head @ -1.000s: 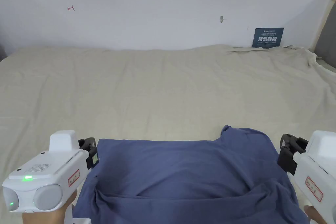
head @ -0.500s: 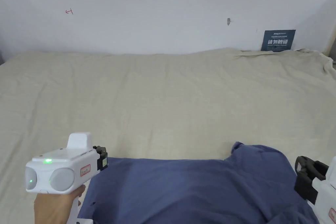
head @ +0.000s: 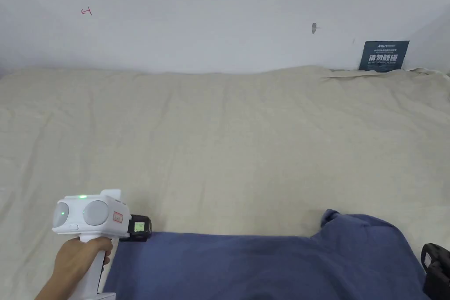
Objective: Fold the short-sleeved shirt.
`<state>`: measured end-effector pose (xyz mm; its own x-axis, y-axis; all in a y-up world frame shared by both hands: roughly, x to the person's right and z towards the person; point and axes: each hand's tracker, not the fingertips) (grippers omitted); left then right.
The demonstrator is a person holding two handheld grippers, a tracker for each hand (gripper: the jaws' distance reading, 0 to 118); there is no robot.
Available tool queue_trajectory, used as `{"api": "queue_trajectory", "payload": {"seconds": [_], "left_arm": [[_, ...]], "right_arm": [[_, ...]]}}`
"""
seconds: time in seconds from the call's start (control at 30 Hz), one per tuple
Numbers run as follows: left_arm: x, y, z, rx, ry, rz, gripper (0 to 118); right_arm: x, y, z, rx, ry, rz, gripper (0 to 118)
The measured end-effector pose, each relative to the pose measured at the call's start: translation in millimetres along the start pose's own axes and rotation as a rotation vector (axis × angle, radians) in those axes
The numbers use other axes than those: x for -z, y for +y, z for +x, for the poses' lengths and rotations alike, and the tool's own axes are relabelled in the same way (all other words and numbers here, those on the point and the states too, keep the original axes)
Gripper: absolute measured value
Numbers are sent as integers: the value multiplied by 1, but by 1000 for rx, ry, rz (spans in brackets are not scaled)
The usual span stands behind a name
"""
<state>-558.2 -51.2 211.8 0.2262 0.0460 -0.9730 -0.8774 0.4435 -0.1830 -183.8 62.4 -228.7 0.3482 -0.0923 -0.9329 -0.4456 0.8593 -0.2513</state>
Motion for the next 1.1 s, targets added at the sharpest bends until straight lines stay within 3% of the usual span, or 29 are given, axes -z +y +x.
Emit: {"api": "queue_trajectory", "payload": {"seconds": [0.17,0.2,0.3,0.47,0.57,0.63,0.73,0.77,0.83,0.87,0.9,0.93,0.97,1.1], "left_arm": [[15,-9,2,12,32,-13,73],[-12,-9,20,29,37,-1,60],[-22,-13,33,151,30,47,6],[-20,-12,27,155,14,73,0],[-45,-18,29,161,-28,134,0],[-63,-24,26,171,-37,167,0],[-89,-33,27,169,-61,209,0],[-95,-35,26,160,-67,214,0],[-105,-38,26,156,-74,224,0],[-103,-38,23,158,-72,230,0],[-105,-39,22,162,-74,231,0],[-107,-39,22,163,-76,228,0],[-108,-40,21,162,-78,227,0],[-108,-44,16,163,-84,234,0]], "right_arm": [[6,-4,4,1,-1,-28,1],[6,-4,4,2,-2,-34,1],[10,-5,6,6,1,-47,1],[32,3,16,36,24,-71,1],[53,14,28,97,56,-79,1],[71,23,34,94,52,-88,1],[105,30,40,26,25,-170,2],[117,30,43,34,23,-179,6],[144,27,51,-5,24,-247,27],[156,24,53,-18,8,-272,44],[170,21,55,-41,-7,-307,71],[181,18,58,-38,-18,-338,87],[187,15,59,-45,-30,-344,95],[221,-1,68,-115,-65,-386,95]]}}
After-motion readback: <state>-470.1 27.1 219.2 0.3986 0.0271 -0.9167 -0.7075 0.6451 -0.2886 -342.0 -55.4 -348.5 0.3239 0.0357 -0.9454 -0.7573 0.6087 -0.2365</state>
